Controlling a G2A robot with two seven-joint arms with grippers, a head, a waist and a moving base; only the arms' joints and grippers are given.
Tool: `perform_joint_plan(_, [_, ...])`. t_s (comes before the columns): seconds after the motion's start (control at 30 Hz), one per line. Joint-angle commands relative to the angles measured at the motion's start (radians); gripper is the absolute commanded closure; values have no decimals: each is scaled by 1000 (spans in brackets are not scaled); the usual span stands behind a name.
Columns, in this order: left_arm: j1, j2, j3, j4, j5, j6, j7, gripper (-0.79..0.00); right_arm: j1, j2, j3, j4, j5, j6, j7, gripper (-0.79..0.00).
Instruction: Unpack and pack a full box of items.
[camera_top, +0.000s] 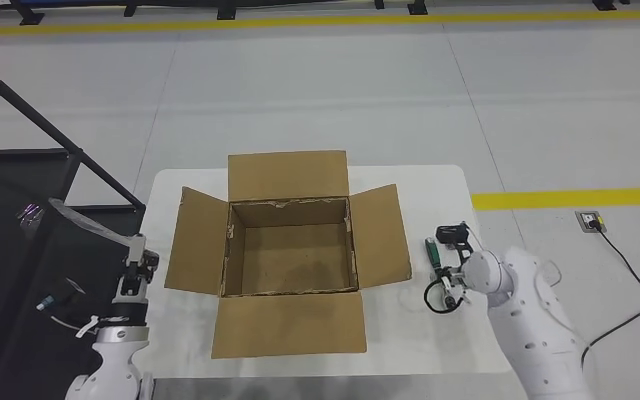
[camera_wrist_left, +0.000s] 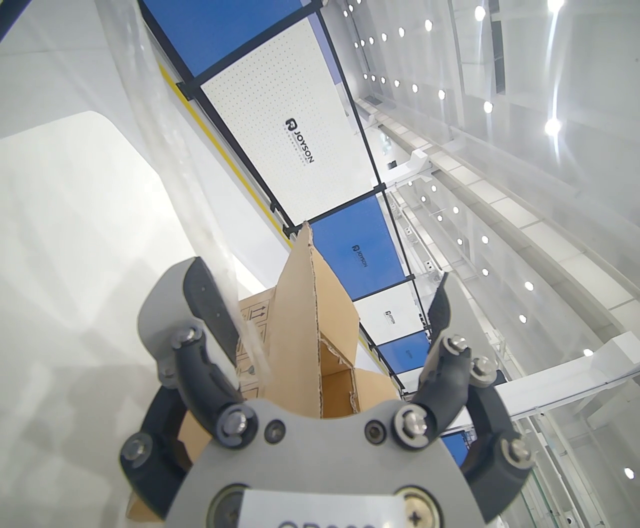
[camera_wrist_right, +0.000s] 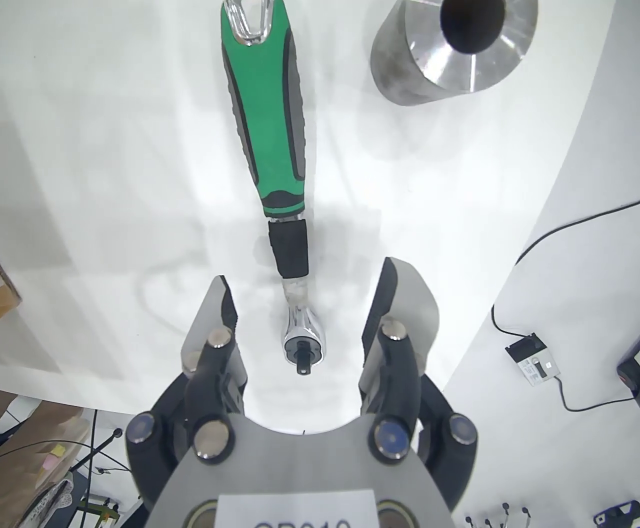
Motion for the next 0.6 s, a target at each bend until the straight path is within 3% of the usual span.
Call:
perform_joint_plan(0.0, [0,0,2,-1,2,-1,-2,-785,8,-1,-10,15,-1,4,2,-517])
perform_joint_plan(0.13, [0,0,1,-1,3,-3,-1,-785,27,-4,-28,45,1,5,5,-382])
perform_joint_plan(0.57, [8,-1,-10,2,-4,-8,1,-785,79,-12,-71,137,24,-5,-9,-274])
